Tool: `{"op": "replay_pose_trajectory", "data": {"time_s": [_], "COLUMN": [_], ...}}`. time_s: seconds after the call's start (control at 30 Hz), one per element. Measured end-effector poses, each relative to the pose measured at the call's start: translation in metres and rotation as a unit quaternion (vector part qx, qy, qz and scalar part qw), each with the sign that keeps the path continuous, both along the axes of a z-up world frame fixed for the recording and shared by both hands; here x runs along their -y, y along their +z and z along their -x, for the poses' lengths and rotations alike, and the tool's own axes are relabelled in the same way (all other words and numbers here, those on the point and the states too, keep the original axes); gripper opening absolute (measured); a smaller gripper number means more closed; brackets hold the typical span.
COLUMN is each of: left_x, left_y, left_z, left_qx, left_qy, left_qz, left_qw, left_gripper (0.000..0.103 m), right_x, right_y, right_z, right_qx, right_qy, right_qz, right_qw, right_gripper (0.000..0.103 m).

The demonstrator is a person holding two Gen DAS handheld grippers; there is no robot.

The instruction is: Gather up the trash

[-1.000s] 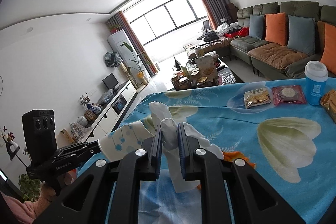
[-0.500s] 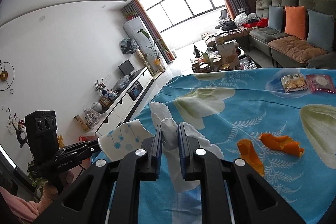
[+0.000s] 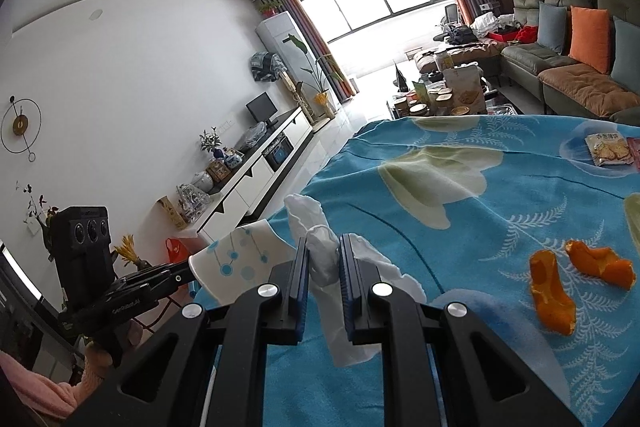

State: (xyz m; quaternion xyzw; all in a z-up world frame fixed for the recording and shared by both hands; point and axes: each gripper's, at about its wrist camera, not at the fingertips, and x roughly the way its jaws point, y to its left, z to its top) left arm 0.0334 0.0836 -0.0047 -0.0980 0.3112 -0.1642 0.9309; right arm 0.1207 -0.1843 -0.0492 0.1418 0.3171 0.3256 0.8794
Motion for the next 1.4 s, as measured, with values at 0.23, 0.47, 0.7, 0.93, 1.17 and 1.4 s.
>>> {"op": "replay_pose_trajectory", "data": {"time_s": [0.23, 0.47, 0.7, 0.93, 1.17, 1.4], "left_x": [-0.019, -0.040, -0.058, -0.074, -0.093, -0.113], "left_y": [-0.003, -0.004, -0.003, -0.003, -0.004, -0.004], "left_z": [0.009, 0.017, 0.021, 0.027, 0.034, 0.039], "left_qx": [-0.003, -0.002, 0.000, 0.003, 0.005, 0.006], "left_qy": [0.027, 0.054, 0.078, 0.101, 0.125, 0.154], "left_qz": [0.005, 0.006, 0.007, 0.011, 0.013, 0.012], "left_qw": [0.9996, 0.9985, 0.9969, 0.9948, 0.9921, 0.9880], "left_gripper": [0.003, 0.003, 0.003, 0.003, 0.003, 0.003], "right_x": [-0.022, -0.047, -0.075, -0.099, -0.118, -0.139], "right_y": [-0.002, -0.002, 0.000, 0.000, 0.000, 0.002], "right_z": [-0.001, -0.003, -0.004, -0.007, -0.009, -0.013], "right_qx": [-0.004, -0.007, -0.004, -0.005, -0.007, -0.011], "right_qy": [0.024, 0.053, 0.082, 0.107, 0.124, 0.143], "right_qz": [0.003, 0.007, 0.010, 0.013, 0.016, 0.017], "right_qw": [1.000, 0.999, 0.997, 0.994, 0.992, 0.990], "right_gripper": [0.013, 0.013, 0.013, 0.013, 0.013, 0.013]}}
